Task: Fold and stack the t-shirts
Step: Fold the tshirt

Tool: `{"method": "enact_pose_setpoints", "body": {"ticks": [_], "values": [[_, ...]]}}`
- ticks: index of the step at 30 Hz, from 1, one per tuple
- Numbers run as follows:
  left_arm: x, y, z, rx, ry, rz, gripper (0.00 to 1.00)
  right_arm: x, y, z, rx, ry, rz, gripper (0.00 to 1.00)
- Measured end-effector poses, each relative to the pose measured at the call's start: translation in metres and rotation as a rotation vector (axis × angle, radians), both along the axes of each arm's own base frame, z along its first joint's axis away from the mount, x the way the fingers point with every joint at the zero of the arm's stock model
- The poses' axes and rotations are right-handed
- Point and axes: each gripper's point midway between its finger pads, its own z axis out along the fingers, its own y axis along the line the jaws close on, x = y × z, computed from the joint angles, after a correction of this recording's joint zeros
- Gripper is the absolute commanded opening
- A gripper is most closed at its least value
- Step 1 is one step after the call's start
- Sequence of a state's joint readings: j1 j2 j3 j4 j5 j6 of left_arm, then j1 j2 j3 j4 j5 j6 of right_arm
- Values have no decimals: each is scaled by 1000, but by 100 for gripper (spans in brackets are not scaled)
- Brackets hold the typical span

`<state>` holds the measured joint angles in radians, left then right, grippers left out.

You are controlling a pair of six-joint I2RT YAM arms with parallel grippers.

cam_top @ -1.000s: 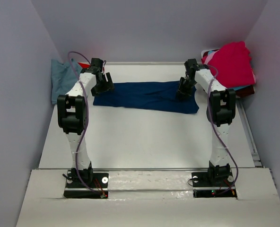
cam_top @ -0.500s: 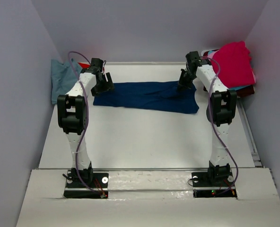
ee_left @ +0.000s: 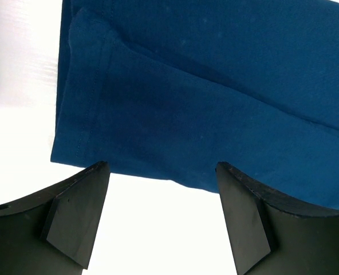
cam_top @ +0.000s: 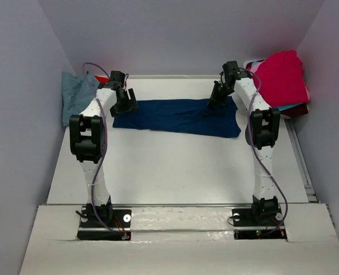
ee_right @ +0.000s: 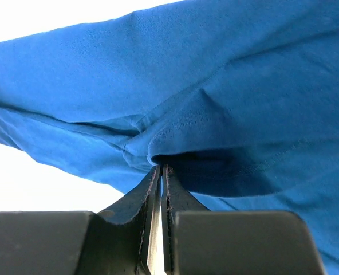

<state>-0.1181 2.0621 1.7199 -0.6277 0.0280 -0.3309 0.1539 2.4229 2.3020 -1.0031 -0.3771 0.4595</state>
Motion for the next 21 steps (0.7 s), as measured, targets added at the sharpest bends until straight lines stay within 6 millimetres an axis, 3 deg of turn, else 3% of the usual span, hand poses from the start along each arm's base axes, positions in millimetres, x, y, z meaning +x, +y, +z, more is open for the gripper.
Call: {"method": "enact_pose_setpoints", "body": {"ticks": [6,21], "values": [[-2,0,-1,2,7,0,86,10,8,-9,38,-9,18,11],[-6,2,-13,15,50,-6,86,40,20,15,102,-147,33,17]]}}
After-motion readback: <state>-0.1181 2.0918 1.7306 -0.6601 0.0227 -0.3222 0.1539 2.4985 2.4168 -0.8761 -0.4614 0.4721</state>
